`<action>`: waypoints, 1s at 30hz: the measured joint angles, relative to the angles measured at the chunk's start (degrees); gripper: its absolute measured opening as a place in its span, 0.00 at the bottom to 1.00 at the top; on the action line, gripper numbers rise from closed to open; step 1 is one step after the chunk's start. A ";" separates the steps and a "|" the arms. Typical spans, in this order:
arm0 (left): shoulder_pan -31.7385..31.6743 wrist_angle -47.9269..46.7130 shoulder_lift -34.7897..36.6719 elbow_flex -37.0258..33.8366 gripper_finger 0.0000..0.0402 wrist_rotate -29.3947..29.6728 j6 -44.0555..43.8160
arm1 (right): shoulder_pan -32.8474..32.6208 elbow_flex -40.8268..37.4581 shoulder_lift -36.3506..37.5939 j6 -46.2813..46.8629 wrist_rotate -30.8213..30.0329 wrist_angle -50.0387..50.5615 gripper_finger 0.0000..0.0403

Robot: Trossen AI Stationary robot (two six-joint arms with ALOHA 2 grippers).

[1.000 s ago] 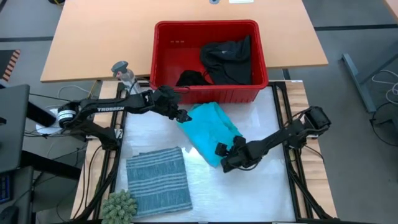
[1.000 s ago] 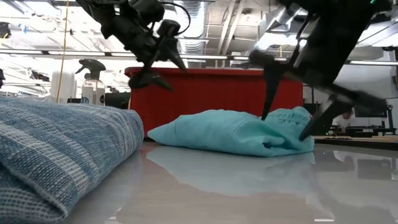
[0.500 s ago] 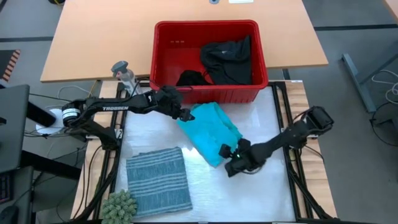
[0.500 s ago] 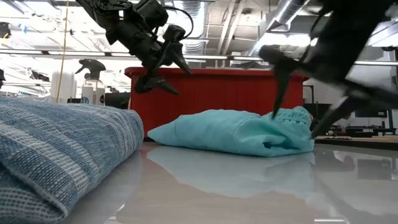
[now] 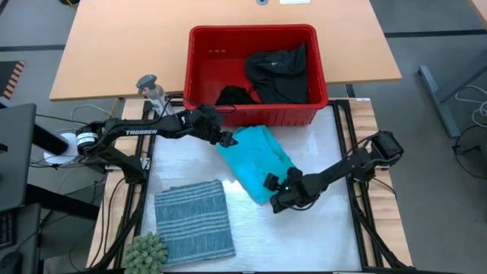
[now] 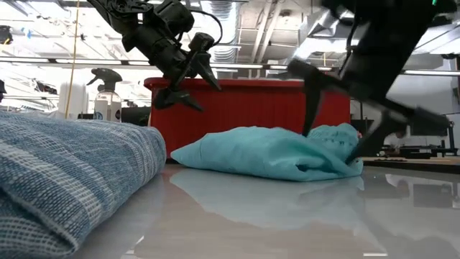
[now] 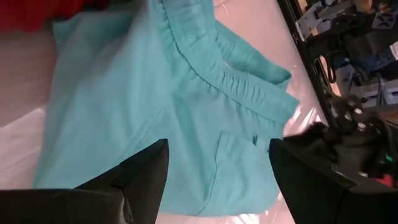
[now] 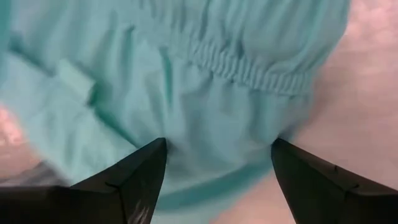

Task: Fold Laundry from Bin
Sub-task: Stack the light blue shorts on top of the folded patterned blue shirt

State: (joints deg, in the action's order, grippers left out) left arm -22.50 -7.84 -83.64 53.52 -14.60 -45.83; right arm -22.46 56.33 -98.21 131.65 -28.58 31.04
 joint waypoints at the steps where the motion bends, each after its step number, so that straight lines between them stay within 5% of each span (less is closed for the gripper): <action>1: 0.00 -0.04 0.00 0.00 0.66 0.34 0.12 | -0.58 0.45 0.53 -0.35 -0.04 0.18 0.78; 10: 0.00 -0.03 0.00 0.00 0.66 1.94 0.58 | -4.06 0.97 0.32 1.37 1.21 1.53 0.78; 30: 0.00 0.30 -1.43 0.02 0.66 3.38 -0.02 | 6.21 -6.30 -0.16 0.23 2.14 -3.77 0.78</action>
State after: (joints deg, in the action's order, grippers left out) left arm -22.50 -7.54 -85.07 53.54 -11.22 -45.85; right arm -16.25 50.03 -98.37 131.88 -26.44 27.27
